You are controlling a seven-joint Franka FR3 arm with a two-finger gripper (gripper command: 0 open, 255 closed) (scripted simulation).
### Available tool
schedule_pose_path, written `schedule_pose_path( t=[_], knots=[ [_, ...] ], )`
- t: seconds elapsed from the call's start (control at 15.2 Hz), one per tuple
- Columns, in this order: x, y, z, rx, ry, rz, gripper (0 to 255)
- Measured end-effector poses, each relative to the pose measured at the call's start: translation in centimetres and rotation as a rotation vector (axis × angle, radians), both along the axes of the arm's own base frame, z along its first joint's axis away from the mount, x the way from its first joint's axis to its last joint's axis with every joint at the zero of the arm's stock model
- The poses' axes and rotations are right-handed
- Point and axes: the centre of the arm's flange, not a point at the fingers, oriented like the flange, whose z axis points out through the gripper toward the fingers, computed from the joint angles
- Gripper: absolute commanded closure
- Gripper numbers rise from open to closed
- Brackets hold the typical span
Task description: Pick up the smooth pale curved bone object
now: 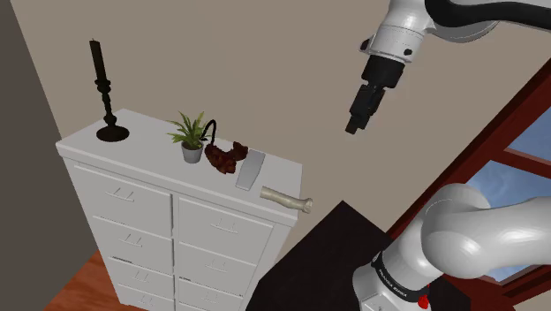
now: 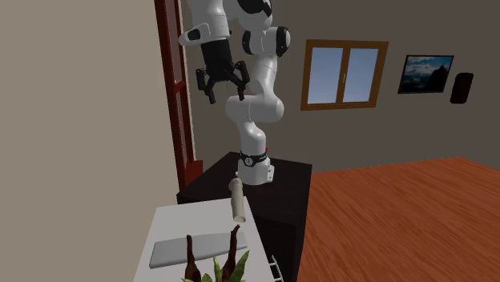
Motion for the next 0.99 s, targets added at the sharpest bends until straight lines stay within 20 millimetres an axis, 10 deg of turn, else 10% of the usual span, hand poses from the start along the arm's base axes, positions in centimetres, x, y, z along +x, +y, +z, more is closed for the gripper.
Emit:
schedule_pose_path(
  t=[0.99],
  knots=[
    [3.4,3.2,-16.2,0.022,-0.072,0.145,0]
  ],
)
